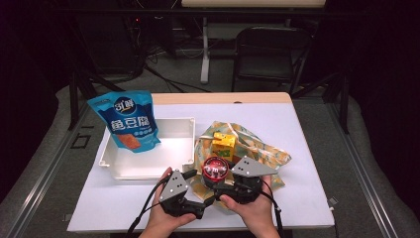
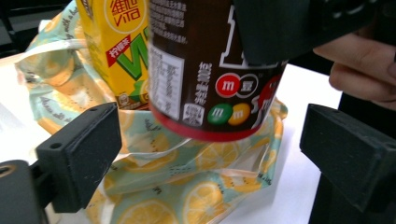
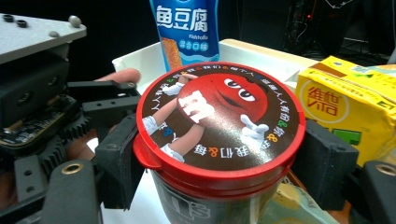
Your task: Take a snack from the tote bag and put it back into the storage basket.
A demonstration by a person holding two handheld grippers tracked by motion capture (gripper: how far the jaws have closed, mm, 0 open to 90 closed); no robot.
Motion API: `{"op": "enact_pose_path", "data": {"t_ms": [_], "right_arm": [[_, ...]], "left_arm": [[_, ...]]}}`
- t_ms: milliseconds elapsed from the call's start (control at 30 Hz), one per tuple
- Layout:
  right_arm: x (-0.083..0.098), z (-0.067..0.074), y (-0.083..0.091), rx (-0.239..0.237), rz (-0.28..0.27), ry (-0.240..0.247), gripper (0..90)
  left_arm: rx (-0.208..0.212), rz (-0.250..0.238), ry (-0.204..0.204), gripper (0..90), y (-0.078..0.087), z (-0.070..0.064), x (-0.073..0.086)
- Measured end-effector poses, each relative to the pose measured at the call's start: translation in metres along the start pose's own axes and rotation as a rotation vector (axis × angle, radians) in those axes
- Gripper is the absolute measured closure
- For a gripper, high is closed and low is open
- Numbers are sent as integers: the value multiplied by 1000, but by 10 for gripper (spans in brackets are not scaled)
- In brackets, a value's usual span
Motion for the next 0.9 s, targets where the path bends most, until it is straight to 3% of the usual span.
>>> {"op": "enact_pose_path", "data": {"t_ms": [133, 467, 633, 900], "right_arm": [[0, 4, -2, -11, 9, 7, 254], [-1, 16, -10, -27, 12, 12, 255], [-1, 18, -11, -33, 14, 15, 255], [0, 19, -12, -32, 20, 9, 254]], "left_arm": [[-5, -14, -4, 136, 1, 0, 0], [-14, -24, -9, 163, 0, 0, 0], [-30, -51, 3, 233, 2, 3, -2], [-41, -46, -11, 240, 1, 3, 0]]}}
Point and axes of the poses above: each handheld gripper's, and its own axes: y roughly backward along the jaws, x roughly out of its underside, z roughly to its left, the point moved 8 cm from there along -y, roughly forward along the jaws, and after that the axes turned 14 degrees about y, right-handed, at the moved point
